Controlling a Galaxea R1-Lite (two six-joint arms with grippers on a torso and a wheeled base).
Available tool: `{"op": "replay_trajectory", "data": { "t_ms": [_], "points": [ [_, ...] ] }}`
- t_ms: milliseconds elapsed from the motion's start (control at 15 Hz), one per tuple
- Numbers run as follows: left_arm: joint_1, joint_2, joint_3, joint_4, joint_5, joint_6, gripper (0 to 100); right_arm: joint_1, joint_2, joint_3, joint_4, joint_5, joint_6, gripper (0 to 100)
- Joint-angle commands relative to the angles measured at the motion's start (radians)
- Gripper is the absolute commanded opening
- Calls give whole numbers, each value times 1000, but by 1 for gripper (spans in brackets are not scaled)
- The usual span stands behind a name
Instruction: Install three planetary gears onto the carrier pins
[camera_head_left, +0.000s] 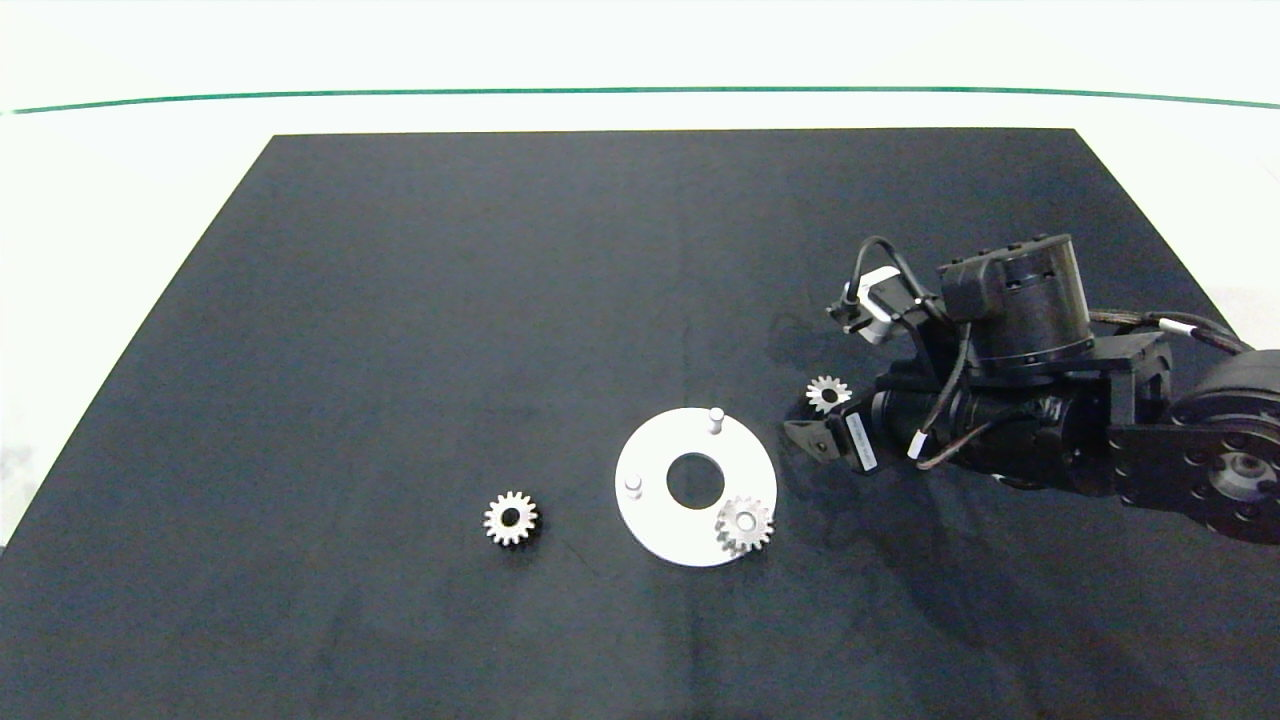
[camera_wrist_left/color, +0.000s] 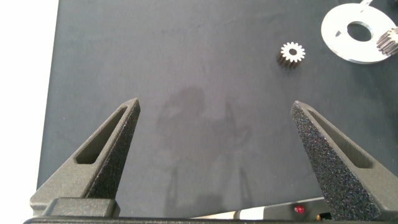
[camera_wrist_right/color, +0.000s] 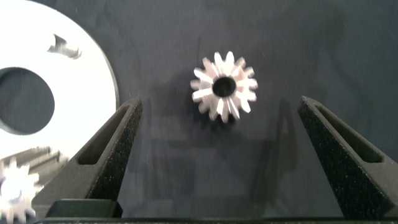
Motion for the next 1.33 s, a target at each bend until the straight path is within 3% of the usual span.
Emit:
{"op": "replay_trajectory", "data": {
  "t_ms": [67,1333],
  "points": [
    [0,0,-3,2,0,1,100,-2,45,-37,5,-2,-1,100],
    [0,-2,-6,2,0,1,100,-13,82,-83,14,0,7,61]
  ]
}}
